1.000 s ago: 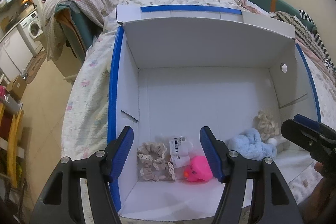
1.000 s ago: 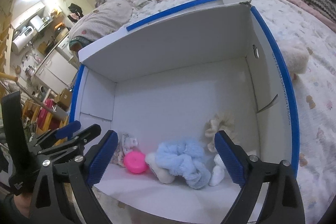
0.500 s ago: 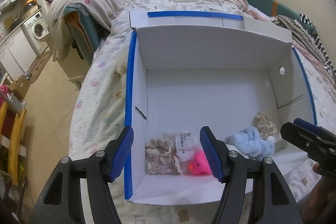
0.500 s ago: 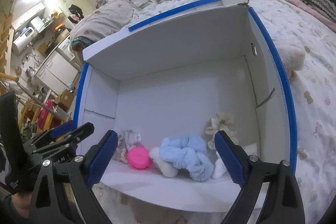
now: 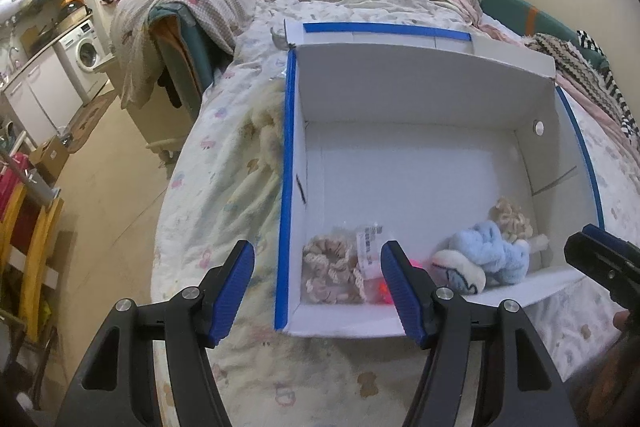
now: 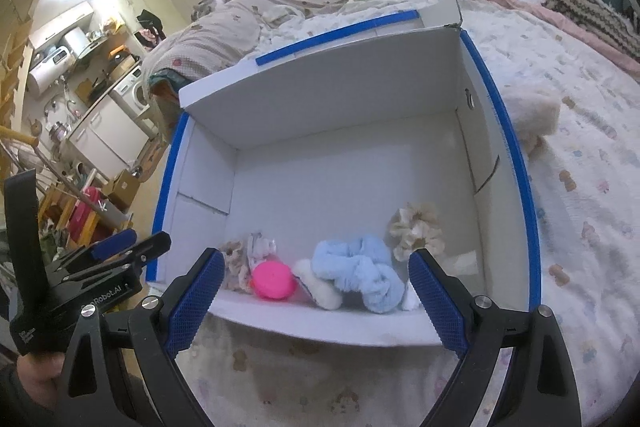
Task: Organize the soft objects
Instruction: 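Withdraw both grippers up and out of the box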
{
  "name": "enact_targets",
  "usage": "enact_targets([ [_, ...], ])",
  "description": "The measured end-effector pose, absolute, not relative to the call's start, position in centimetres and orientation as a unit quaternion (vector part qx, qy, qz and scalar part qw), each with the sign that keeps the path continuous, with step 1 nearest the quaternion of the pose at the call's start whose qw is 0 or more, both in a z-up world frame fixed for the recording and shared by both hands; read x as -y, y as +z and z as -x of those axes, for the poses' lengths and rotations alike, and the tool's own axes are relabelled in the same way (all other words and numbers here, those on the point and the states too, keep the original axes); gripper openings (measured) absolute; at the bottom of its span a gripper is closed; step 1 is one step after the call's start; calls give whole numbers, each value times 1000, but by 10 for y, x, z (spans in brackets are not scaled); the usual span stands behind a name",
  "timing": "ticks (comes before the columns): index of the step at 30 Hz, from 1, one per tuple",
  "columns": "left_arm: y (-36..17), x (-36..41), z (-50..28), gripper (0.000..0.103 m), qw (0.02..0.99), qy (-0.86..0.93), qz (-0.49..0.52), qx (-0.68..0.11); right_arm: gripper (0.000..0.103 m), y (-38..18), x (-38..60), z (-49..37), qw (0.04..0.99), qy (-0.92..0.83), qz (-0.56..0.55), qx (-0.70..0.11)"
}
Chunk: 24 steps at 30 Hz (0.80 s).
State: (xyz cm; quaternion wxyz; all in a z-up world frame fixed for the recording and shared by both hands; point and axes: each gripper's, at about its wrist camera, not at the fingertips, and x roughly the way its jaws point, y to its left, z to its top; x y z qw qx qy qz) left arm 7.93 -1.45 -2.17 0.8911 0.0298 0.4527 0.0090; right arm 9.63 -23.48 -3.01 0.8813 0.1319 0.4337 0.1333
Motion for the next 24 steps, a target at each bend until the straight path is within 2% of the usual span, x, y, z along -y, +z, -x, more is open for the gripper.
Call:
enact_targets([
  [16, -32, -5, -39, 63, 884, 14, -39, -466, 99, -38, 233, -56, 881, 127, -110, -442],
  [24, -44, -13, -27, 63, 869, 10, -9, -495, 99, -55, 226, -53, 858, 144, -98, -483],
])
